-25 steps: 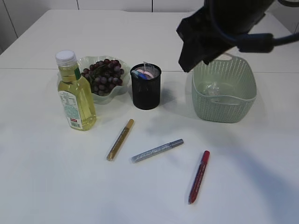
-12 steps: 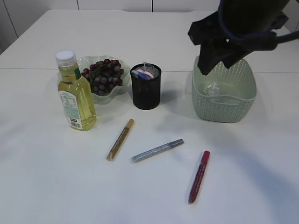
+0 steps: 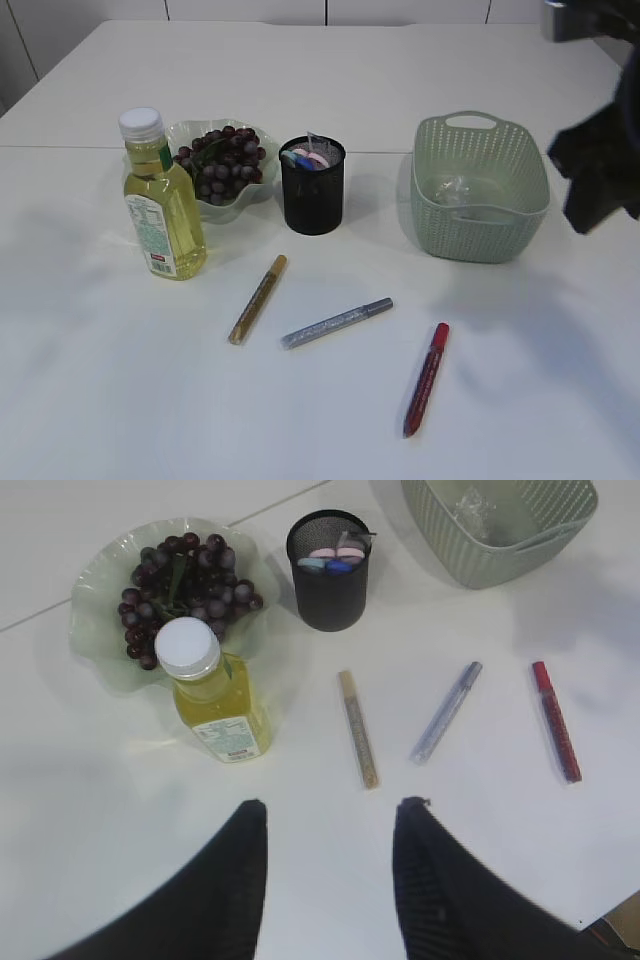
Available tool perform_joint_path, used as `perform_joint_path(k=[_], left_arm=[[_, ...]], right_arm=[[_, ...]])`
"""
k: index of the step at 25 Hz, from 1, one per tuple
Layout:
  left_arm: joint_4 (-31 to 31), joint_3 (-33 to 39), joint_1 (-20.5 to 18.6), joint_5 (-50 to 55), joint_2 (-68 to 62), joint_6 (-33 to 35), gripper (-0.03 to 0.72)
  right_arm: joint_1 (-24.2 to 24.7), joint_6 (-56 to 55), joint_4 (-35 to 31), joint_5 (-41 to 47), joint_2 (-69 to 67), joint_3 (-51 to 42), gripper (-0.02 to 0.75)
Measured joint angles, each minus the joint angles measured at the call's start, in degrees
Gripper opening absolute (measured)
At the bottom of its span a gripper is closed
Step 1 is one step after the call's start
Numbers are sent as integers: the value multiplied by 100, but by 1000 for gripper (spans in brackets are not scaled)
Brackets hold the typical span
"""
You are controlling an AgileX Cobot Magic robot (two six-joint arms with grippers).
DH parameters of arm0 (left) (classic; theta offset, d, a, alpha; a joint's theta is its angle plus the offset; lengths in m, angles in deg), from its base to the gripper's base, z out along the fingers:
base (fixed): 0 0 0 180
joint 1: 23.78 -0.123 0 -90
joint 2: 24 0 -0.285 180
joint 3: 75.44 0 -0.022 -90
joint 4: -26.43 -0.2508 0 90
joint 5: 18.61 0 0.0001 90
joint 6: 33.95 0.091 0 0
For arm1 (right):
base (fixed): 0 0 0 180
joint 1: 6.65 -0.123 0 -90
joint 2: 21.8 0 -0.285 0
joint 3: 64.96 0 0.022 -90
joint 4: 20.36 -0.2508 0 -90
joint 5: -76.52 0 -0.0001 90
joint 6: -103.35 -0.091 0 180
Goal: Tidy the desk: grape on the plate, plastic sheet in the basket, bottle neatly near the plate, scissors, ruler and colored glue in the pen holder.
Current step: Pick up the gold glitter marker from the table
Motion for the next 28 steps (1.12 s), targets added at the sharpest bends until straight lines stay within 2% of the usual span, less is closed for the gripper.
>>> perform_joint_path(k=[3, 7, 10, 15, 21, 28], left_arm=[[77, 0, 0, -49, -259, 58, 308], [269, 0, 0, -59, -689, 162, 308], [462, 0, 0, 0, -1048, 162, 308], [891, -26, 0, 28, -1759, 162, 308], [950, -855, 214, 361, -2975, 162, 308], [858, -1831, 233, 407, -4369, -501, 308]], right_arm=[[331, 0, 73, 0, 470, -732, 405], [439, 0, 32, 0, 1063, -1453, 405], [439, 41, -306, 0, 1375, -1851, 405], [439, 377, -1039, 0, 1551, -2009, 405], [439, 1110, -1564, -10, 1551, -2009, 404], [439, 1399, -1732, -21, 1551, -2009, 403]])
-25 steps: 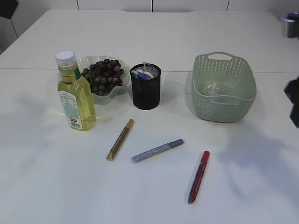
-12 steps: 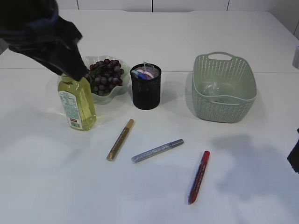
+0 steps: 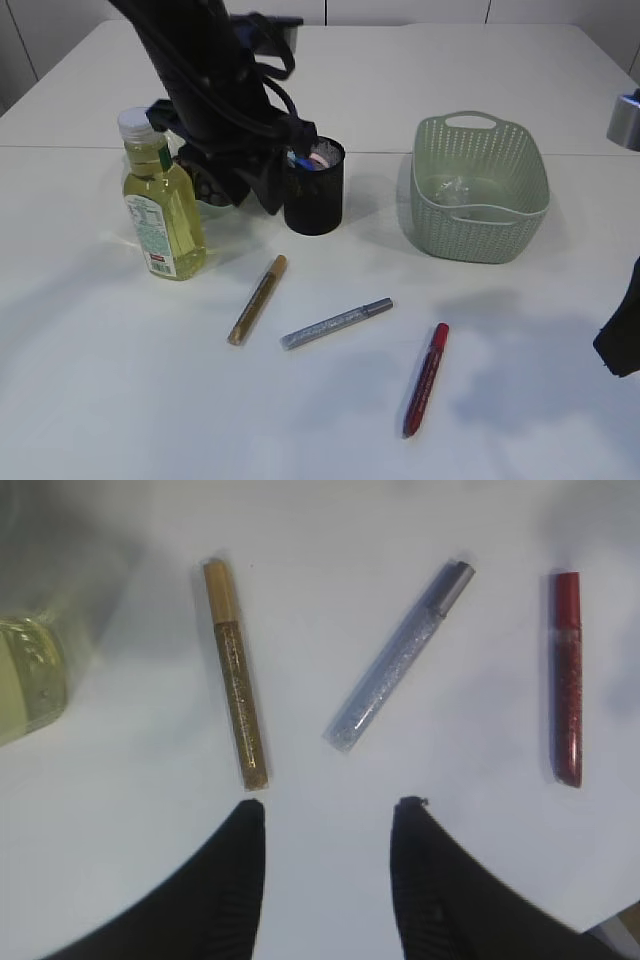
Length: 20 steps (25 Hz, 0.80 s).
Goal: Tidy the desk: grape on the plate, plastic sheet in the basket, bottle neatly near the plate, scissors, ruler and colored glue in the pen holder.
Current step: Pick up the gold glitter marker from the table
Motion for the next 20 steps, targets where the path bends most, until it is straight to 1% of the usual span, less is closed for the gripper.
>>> perform_joint_path(k=[4, 9, 13, 20], left_arm=[[-59, -75, -11, 0, -658, -451, 308], [-119, -75, -130, -10, -1182, -728, 308], [-140, -86, -266, -62, -1397, -886, 308], [-121, -226, -288, -182, -1685, -923, 308]], right_arm=[[0, 3, 0, 0, 0, 0, 403], [0, 14, -2, 0, 0, 0, 403], [0, 14, -12, 0, 0, 0, 403], [0, 14, -12, 0, 3, 0, 403]])
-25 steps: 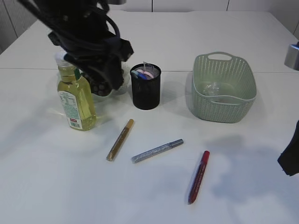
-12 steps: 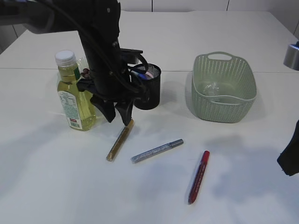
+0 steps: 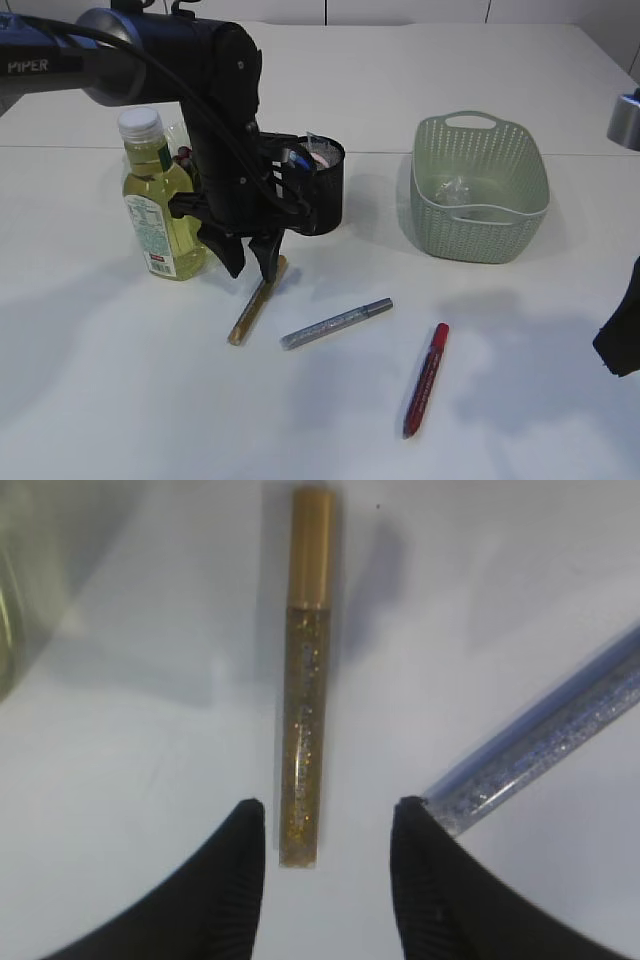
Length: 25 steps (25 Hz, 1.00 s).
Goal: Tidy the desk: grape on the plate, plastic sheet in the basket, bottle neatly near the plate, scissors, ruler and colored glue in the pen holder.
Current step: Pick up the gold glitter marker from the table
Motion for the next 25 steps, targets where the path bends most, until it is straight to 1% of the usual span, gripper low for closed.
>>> perform_joint_path(k=[8, 25], left_arm=[[-34, -352, 0, 1, -249, 0, 308], [-122, -375, 0, 34, -720, 78, 308]], right_arm=[[0, 0, -172, 0, 0, 0, 402], [0, 3, -269, -11, 0, 0, 402]])
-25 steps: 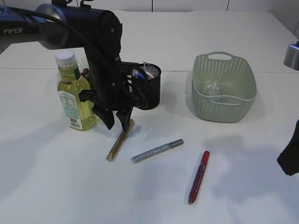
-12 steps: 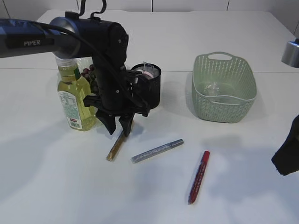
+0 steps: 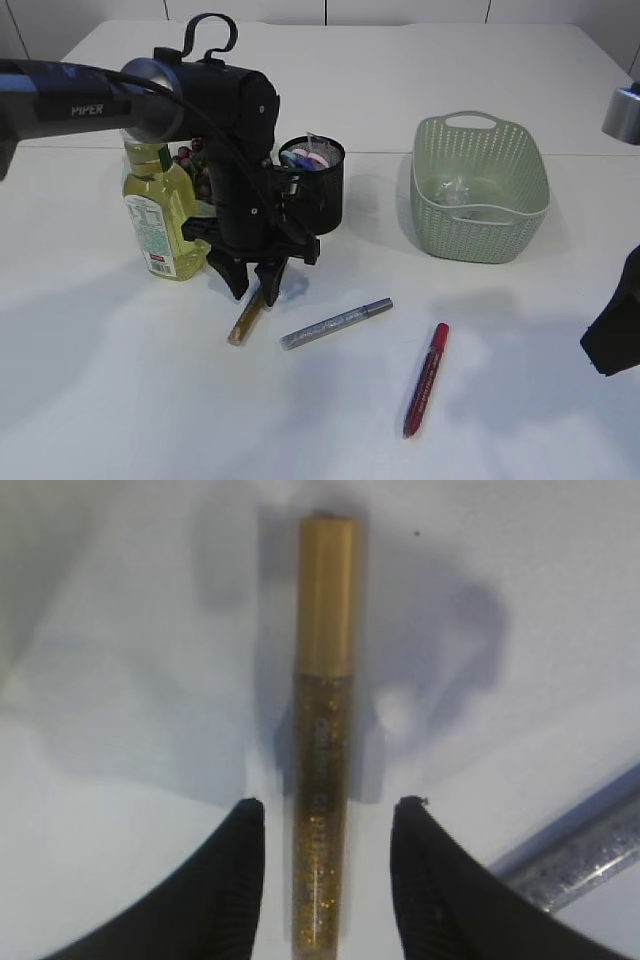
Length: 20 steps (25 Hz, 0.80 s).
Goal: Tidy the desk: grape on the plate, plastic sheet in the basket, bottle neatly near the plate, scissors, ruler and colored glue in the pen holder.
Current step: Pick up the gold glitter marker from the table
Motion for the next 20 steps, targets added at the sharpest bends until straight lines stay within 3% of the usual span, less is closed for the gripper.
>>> perform_joint_path(k=[15, 20], left_arm=[[-14, -2, 0, -112, -177, 42, 300], [-14, -2, 0, -116, -177, 156, 137]], right_arm=[[0, 0, -10, 0, 0, -14, 402], [0, 0, -10, -9, 0, -14, 401]])
